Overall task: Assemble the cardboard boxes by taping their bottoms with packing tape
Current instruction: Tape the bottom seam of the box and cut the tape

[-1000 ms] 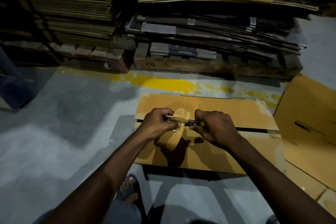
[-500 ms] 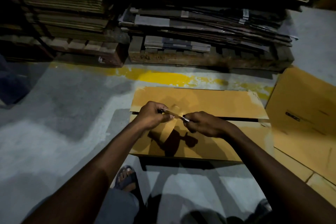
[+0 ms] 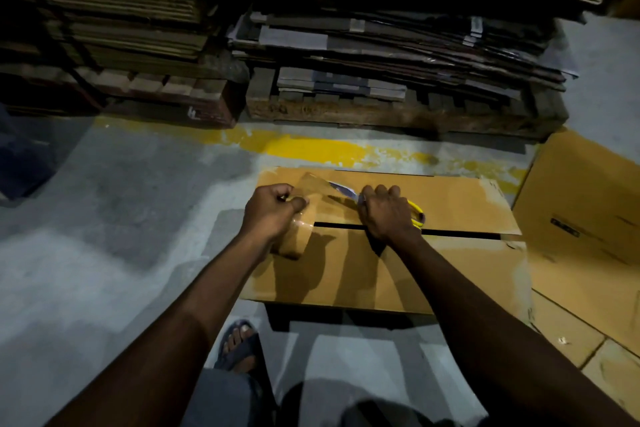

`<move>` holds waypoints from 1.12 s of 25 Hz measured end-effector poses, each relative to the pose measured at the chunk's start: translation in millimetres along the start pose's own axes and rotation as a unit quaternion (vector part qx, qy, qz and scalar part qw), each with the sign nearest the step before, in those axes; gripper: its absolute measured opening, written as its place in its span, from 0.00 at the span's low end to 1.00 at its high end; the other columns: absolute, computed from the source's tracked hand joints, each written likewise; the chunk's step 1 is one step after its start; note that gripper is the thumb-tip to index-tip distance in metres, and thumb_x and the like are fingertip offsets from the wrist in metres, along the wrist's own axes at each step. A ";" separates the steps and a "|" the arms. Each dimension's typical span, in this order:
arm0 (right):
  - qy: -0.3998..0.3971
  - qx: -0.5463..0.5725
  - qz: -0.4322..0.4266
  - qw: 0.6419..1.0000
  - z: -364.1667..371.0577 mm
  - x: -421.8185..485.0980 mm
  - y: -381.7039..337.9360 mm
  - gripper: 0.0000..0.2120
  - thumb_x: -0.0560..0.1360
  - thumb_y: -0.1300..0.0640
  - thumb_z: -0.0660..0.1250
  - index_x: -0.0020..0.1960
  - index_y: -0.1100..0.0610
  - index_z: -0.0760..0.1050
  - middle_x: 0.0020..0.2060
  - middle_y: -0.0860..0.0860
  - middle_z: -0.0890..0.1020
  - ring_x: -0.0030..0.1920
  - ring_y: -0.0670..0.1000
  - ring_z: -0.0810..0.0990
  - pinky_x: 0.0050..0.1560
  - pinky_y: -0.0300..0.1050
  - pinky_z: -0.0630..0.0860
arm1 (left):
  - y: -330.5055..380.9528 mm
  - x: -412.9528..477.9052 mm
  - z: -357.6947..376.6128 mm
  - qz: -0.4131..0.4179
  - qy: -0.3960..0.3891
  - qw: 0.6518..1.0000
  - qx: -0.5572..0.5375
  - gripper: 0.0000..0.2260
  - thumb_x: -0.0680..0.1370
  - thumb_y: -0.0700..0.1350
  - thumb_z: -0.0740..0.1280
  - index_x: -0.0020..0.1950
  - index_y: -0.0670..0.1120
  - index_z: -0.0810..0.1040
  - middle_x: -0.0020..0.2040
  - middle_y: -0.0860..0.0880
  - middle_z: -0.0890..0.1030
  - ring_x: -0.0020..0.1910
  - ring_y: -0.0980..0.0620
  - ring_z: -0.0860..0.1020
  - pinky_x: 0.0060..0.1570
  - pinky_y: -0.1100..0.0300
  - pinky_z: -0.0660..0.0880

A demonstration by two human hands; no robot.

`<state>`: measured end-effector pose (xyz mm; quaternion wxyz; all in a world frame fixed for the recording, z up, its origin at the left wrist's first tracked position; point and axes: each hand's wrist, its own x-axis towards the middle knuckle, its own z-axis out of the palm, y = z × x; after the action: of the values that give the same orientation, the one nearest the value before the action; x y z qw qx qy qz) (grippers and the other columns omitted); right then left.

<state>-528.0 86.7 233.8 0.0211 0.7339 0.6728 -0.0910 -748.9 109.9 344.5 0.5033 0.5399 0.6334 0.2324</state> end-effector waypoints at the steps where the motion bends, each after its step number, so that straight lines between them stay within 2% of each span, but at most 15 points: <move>1: 0.004 -0.018 0.006 1.000 2.4 8.3 -2.4 0.14 0.80 0.51 0.60 0.60 0.58 0.71 0.53 0.61 0.76 0.53 0.64 0.73 0.44 0.55 0.71 | -0.9 2.6 -0.1 -0.001 0.025 1.000 -0.006 0.03 0.75 0.45 0.71 0.43 0.48 0.82 0.44 0.47 0.82 0.46 0.45 0.78 0.45 0.55 0.71; 4: 0.024 -0.034 -0.004 0.999 6.9 28.7 -7.2 0.15 0.78 0.51 0.64 0.63 0.56 0.72 0.56 0.60 0.75 0.56 0.64 0.72 0.48 0.56 0.70 | -6.8 9.6 -2.2 0.000 0.074 0.997 0.003 0.07 0.72 0.51 0.72 0.46 0.49 0.83 0.51 0.48 0.82 0.50 0.46 0.78 0.52 0.50 0.76; 6: 0.028 -0.027 -0.020 0.999 7.8 40.8 -15.1 0.16 0.80 0.50 0.63 0.64 0.55 0.71 0.59 0.59 0.74 0.60 0.63 0.71 0.53 0.56 0.70 | -7.4 12.0 -4.6 0.004 0.082 0.997 0.005 0.05 0.73 0.50 0.72 0.45 0.50 0.83 0.54 0.50 0.81 0.54 0.47 0.78 0.56 0.48 0.76; 8: 0.009 -0.016 -0.036 0.999 7.5 48.1 -23.7 0.16 0.80 0.49 0.62 0.65 0.54 0.72 0.61 0.57 0.74 0.62 0.62 0.70 0.55 0.57 0.70 | -6.3 11.6 -7.4 0.008 0.071 0.997 -0.003 0.03 0.76 0.46 0.70 0.48 0.48 0.82 0.52 0.50 0.81 0.54 0.47 0.77 0.56 0.48 0.76; 10: 0.009 0.005 -0.039 0.999 9.8 45.8 -26.3 0.16 0.79 0.49 0.60 0.64 0.53 0.73 0.60 0.57 0.75 0.62 0.62 0.70 0.55 0.57 0.71 | -5.4 8.4 -10.0 0.025 0.068 0.997 -0.006 0.03 0.77 0.44 0.68 0.48 0.48 0.81 0.48 0.48 0.81 0.51 0.45 0.78 0.51 0.46 0.76; 13: 0.124 0.102 0.014 0.987 10.6 21.8 -26.3 0.17 0.77 0.50 0.58 0.61 0.54 0.76 0.55 0.56 0.77 0.56 0.60 0.73 0.50 0.55 0.71 | -4.2 2.9 -12.9 0.032 0.096 0.995 -0.018 0.03 0.78 0.44 0.65 0.48 0.49 0.79 0.46 0.47 0.81 0.48 0.43 0.78 0.49 0.44 0.77; 16: 0.206 0.112 -0.006 0.972 21.1 -13.6 -41.0 0.11 0.74 0.53 0.63 0.52 0.56 0.77 0.47 0.56 0.76 0.47 0.58 0.73 0.43 0.51 0.69 | -5.5 0.4 -15.2 0.028 0.120 0.992 -0.031 0.04 0.78 0.45 0.65 0.48 0.49 0.79 0.45 0.48 0.81 0.46 0.45 0.79 0.48 0.42 0.79; 18: 0.194 0.155 -0.014 0.968 30.1 -26.2 -50.8 0.08 0.74 0.54 0.64 0.50 0.57 0.76 0.44 0.55 0.76 0.45 0.57 0.74 0.40 0.48 0.70 | -7.7 0.3 -14.2 0.017 0.128 0.990 -0.047 0.05 0.78 0.48 0.66 0.45 0.49 0.79 0.43 0.49 0.81 0.45 0.45 0.80 0.48 0.42 0.79; 20: 0.156 0.202 0.002 0.967 42.1 -29.8 -55.3 0.07 0.74 0.56 0.65 0.51 0.56 0.75 0.45 0.54 0.75 0.46 0.57 0.75 0.42 0.48 0.70 | -11.9 -0.5 -12.8 0.012 0.139 0.989 -0.054 0.06 0.79 0.49 0.65 0.44 0.50 0.79 0.42 0.50 0.81 0.46 0.45 0.80 0.49 0.43 0.79; 23: 0.094 0.154 0.019 0.983 59.6 -32.3 -59.5 0.06 0.78 0.55 0.63 0.53 0.55 0.76 0.48 0.54 0.76 0.51 0.58 0.74 0.49 0.53 0.70 | -29.3 4.3 -14.4 0.003 0.154 0.988 -0.033 0.05 0.79 0.49 0.65 0.50 0.50 0.80 0.45 0.49 0.81 0.49 0.43 0.79 0.52 0.45 0.78; 25: 0.085 0.128 0.014 0.988 63.8 -32.5 -62.1 0.07 0.80 0.55 0.62 0.53 0.55 0.76 0.49 0.55 0.76 0.51 0.59 0.73 0.49 0.54 0.70 | -45.2 9.3 -21.3 -0.017 0.177 0.983 -0.033 0.07 0.79 0.50 0.66 0.53 0.49 0.81 0.46 0.48 0.80 0.51 0.41 0.79 0.52 0.42 0.78; 28: 0.094 0.162 0.001 0.982 57.1 -30.3 -73.4 0.08 0.76 0.55 0.65 0.55 0.54 0.76 0.51 0.54 0.75 0.53 0.57 0.72 0.52 0.53 0.71 | -60.0 13.6 -29.4 -0.042 0.219 0.974 -0.026 0.07 0.79 0.50 0.64 0.47 0.50 0.80 0.44 0.46 0.80 0.48 0.40 0.79 0.50 0.42 0.78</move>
<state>-609.2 55.0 189.3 -0.1606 0.7339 0.6472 -0.1295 -800.7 111.2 300.3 0.3756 0.4354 0.7444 0.3395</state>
